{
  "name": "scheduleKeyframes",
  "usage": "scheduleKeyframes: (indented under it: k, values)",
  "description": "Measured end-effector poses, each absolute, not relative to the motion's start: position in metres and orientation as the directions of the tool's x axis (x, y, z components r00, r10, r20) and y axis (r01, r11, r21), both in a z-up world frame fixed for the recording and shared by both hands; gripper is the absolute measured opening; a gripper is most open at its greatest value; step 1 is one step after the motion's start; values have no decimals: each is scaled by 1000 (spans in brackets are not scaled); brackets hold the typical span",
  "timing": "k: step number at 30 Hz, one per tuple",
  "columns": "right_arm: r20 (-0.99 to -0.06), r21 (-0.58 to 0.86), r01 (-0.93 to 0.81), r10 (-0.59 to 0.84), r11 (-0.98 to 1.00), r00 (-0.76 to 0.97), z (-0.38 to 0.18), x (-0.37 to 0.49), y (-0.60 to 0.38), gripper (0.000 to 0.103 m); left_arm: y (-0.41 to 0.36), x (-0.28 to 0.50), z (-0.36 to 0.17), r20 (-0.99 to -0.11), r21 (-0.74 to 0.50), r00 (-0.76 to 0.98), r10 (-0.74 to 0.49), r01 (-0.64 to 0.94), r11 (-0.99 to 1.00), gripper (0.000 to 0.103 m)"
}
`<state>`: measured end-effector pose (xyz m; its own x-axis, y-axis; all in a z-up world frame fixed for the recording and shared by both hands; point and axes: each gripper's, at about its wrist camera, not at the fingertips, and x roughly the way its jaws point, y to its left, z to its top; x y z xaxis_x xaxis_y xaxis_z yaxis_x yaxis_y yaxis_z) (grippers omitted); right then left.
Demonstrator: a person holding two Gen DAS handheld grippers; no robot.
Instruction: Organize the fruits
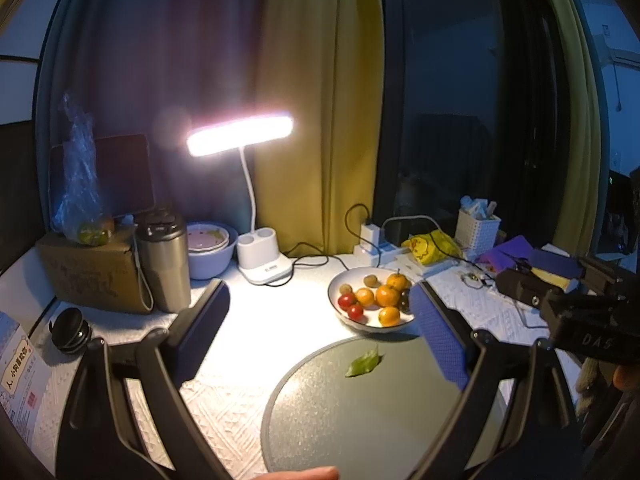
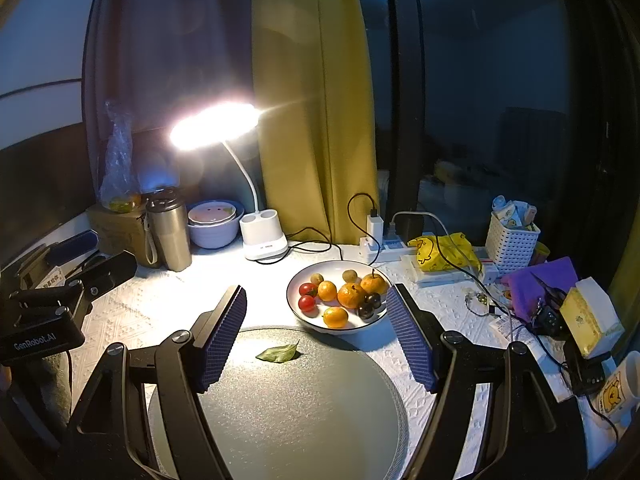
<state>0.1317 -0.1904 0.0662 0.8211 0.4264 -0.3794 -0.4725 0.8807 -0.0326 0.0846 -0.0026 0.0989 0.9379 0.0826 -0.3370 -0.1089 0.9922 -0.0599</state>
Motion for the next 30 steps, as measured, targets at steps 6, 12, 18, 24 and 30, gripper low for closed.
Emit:
scheduleKeyframes:
  k: [6,12,18,24,30]
  values:
    - [-380,-33,-473,427,881,821,66,133,-190,75,-2,86,99,-336,-64,938,79,-107,992,92]
    - [-380,-35,-472,425,881,821,66,133,-190,75,-2,88,100,-332,-70,940,78,-107,992,93]
    - [-379,-34,-470,424,882,822,65,135,-191,75,-2,88,99,-332,-70,940,79,-108,992,93]
    - [-381,-35,-471,424,882,822,66,134,-191,75,-1,89,99,-332,-69,940,79,-107,992,92]
    - [-382,-35,-471,424,881,821,65,137,-192,75,-1,89,99,-336,-65,938,81,-109,992,93]
